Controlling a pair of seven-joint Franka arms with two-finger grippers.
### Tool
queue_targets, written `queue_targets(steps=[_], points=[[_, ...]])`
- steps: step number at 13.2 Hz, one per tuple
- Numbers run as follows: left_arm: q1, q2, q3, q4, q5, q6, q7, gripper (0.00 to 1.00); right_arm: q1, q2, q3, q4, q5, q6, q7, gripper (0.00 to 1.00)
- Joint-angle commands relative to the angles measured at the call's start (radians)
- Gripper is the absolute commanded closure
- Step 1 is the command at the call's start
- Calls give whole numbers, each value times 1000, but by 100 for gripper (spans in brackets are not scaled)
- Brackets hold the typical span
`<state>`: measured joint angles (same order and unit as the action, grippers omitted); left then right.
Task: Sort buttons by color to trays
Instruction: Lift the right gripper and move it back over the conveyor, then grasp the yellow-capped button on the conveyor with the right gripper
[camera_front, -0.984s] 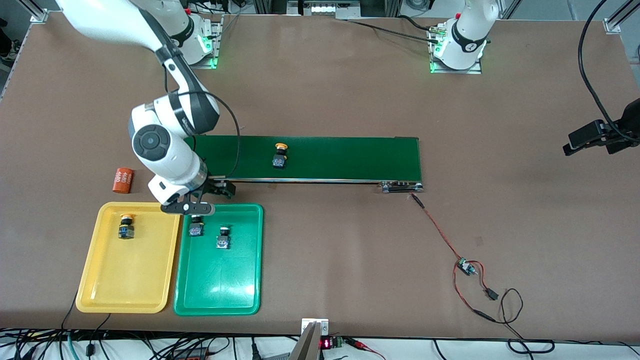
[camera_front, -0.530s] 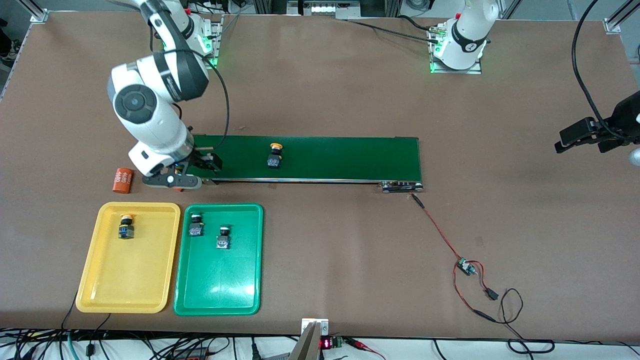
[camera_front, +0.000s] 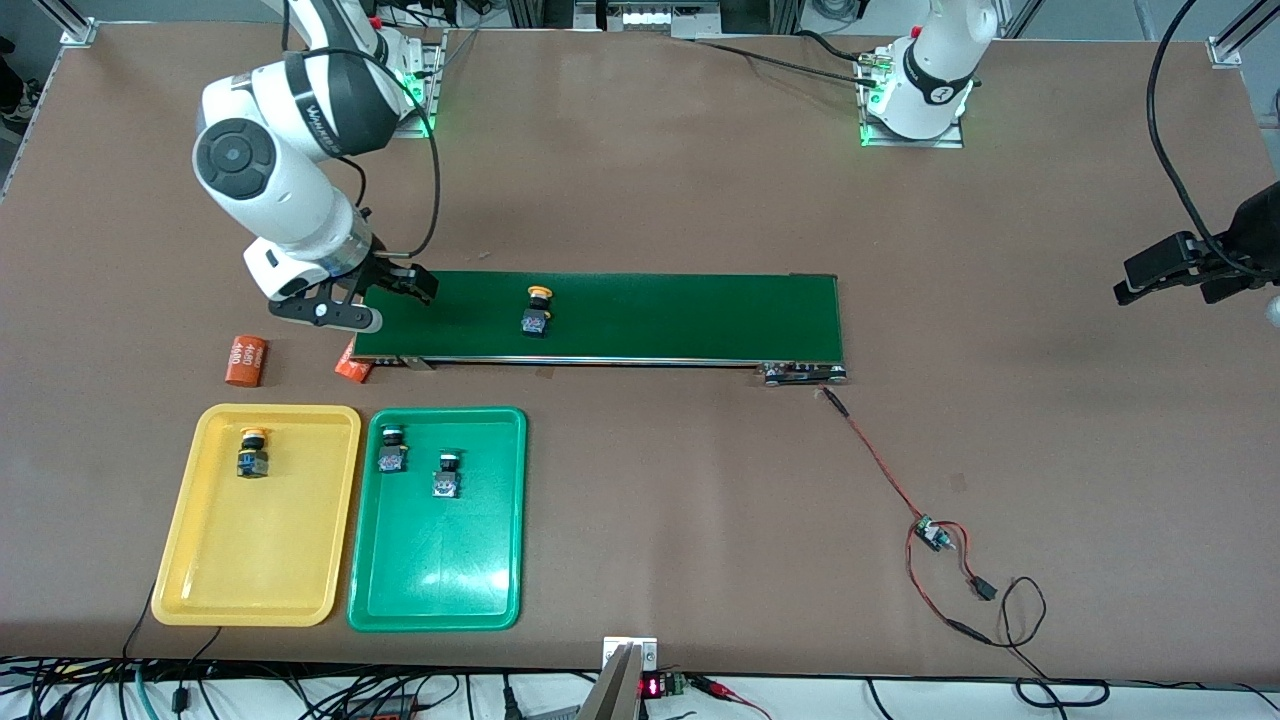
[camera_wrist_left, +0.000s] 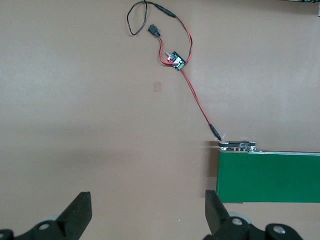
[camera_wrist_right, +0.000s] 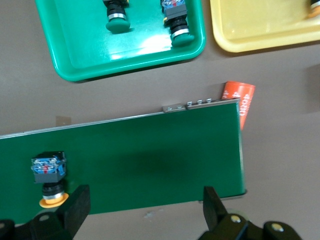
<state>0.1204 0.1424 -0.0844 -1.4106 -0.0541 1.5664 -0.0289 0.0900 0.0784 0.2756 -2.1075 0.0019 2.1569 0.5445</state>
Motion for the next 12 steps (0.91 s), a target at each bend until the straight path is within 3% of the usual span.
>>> queue_targets(steps=[1, 4, 8, 12], points=[[4, -1, 0, 6, 10, -3, -6, 0, -15, -37, 53, -89, 10, 122, 68, 0], [4, -1, 0, 7, 17, -2, -5, 0, -9, -26, 77, -140, -3, 247, 66, 0], [4, -1, 0, 10, 19, -2, -5, 0, -6, 4, 89, -141, -94, 264, 80, 0], [5, 0, 5, 7, 19, -2, -2, 0, 14, 47, 91, -140, -120, 294, 129, 0]])
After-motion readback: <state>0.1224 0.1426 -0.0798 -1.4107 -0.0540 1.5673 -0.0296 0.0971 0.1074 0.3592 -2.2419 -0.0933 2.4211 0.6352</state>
